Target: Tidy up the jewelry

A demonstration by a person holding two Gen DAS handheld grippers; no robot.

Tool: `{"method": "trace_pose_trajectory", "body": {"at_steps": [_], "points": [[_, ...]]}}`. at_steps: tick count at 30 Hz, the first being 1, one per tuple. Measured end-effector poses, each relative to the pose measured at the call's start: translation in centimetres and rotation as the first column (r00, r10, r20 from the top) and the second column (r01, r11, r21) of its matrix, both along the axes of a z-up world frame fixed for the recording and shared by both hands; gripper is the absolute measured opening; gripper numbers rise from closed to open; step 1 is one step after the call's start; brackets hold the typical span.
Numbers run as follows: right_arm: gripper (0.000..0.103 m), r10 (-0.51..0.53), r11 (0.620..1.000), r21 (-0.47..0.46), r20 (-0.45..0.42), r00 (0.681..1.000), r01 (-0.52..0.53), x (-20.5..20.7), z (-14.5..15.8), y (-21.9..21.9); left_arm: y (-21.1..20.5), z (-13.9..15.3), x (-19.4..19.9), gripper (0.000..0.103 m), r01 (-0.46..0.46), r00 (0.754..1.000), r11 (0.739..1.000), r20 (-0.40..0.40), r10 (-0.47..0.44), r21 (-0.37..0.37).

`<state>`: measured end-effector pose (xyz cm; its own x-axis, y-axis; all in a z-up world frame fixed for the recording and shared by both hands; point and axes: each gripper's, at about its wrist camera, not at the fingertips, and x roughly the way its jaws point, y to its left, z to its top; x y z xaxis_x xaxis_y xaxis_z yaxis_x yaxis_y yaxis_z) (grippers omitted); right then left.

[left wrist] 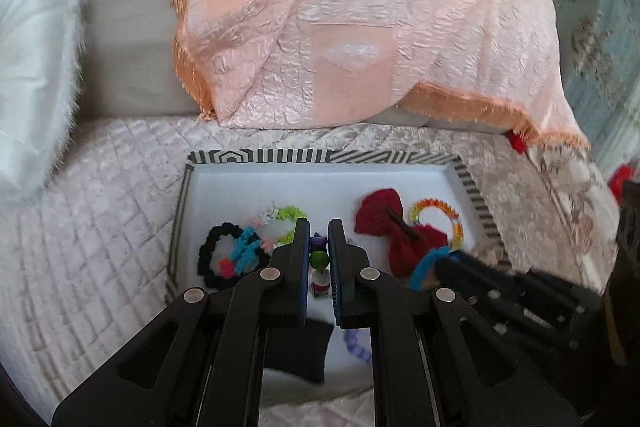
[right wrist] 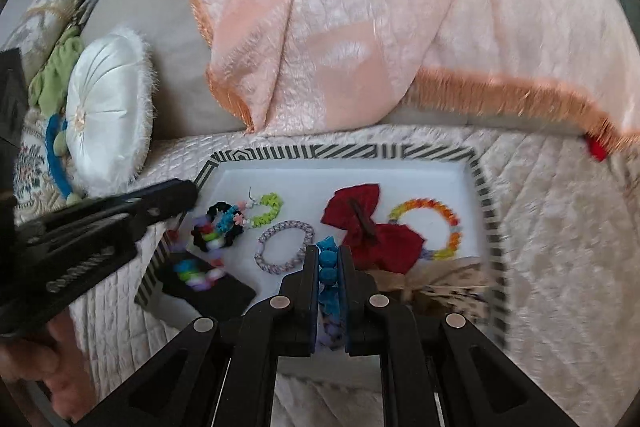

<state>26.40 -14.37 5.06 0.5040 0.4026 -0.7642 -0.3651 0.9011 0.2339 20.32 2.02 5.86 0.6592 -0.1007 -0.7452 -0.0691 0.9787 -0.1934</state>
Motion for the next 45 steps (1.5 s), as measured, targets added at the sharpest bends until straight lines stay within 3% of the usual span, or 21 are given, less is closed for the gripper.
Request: {"method": "trace_pose_trajectory", "body": {"at_steps": [3, 5, 12, 18, 20, 23, 25, 29, 31, 34, 36, 39, 41, 45], "points": [[0.008, 0.004, 0.999, 0.050, -0.021, 1.000, -0.003, 1.3, -0.7, 0.9, 0.3, -0.8, 0.9, 0.008, -0.007, 1.000, 1.000, -0.008, 0.007, -0.031], [0.008, 0.001, 0.998, 0.064, -0.031, 1.000, 0.001, 2.0, -1.2, 1.3, 0.3, -1.7, 1.4, 0.008, -0.019, 1.000, 1.000, -0.025, 0.019, -0.008], [0.008, -0.075, 0.997, -0.034, -0.126, 0.989, 0.072, 4.3, -5.0, 0.4, 1.8, -5.8, 2.2, 0.008, -0.063, 0.989, 0.996, -0.127, 0.070, 0.059], [0.008, -0.075, 0.996, -0.056, -0.140, 0.987, 0.068, 4.1, -5.3, -0.1, 1.7, -6.2, 1.7, 0.009, -0.051, 0.988, 0.994, -0.138, 0.064, 0.097], [0.015, -0.071, 0.996, -0.055, -0.135, 0.988, 0.064, 3.8, -5.1, -0.2, 1.5, -6.1, 1.5, 0.011, -0.051, 0.988, 0.992, -0.140, 0.066, 0.112], [0.025, -0.061, 0.997, -0.059, -0.123, 0.990, 0.054, 3.1, -4.6, -0.7, 1.9, -5.7, 1.3, 0.028, -0.070, 0.987, 0.991, -0.134, 0.086, 0.117], [0.025, -0.056, 0.997, -0.067, -0.106, 0.993, 0.049, 2.7, -4.0, -0.9, 2.1, -5.0, 1.0, 0.046, -0.090, 0.987, 0.989, -0.119, 0.104, 0.118], [0.026, -0.063, 0.995, -0.079, -0.075, 0.995, 0.057, 1.7, -2.5, -1.6, 2.5, -3.2, 0.0, 0.065, -0.114, 0.990, 0.985, -0.070, 0.124, 0.131], [0.026, -0.062, 0.993, -0.101, -0.062, 0.996, 0.056, 1.0, -1.8, -2.0, 2.5, -2.4, -0.6, 0.082, -0.112, 0.992, 0.984, -0.046, 0.120, 0.135], [0.027, -0.057, 0.989, -0.141, -0.042, 0.998, 0.050, -0.7, -0.7, -2.4, 2.4, -1.5, -2.5, 0.085, -0.117, 0.990, 0.984, -0.065, 0.126, 0.133], [0.034, -0.061, 0.985, -0.166, -0.035, 0.998, 0.054, -2.0, -0.1, -2.5, 2.1, -0.7, -4.6, 0.089, -0.127, 0.989, 0.983, -0.057, 0.135, 0.134], [0.054, -0.062, 0.983, -0.174, -0.016, 0.998, 0.058, -4.6, 1.4, -2.8, 0.9, 0.7, -8.5, 0.091, -0.129, 0.991, 0.972, 0.003, 0.131, 0.195], [0.080, -0.062, 0.983, -0.173, 0.000, 0.998, 0.061, -6.6, 2.2, -3.1, 0.1, 1.3, -10.9, 0.091, -0.131, 0.991, 0.961, 0.031, 0.127, 0.245], [0.082, -0.029, 0.985, -0.172, 0.026, 0.999, 0.033, -10.7, 2.8, -3.6, -1.2, 1.9, -15.8, 0.091, -0.165, 0.986, 0.925, 0.089, 0.143, 0.342]]}}
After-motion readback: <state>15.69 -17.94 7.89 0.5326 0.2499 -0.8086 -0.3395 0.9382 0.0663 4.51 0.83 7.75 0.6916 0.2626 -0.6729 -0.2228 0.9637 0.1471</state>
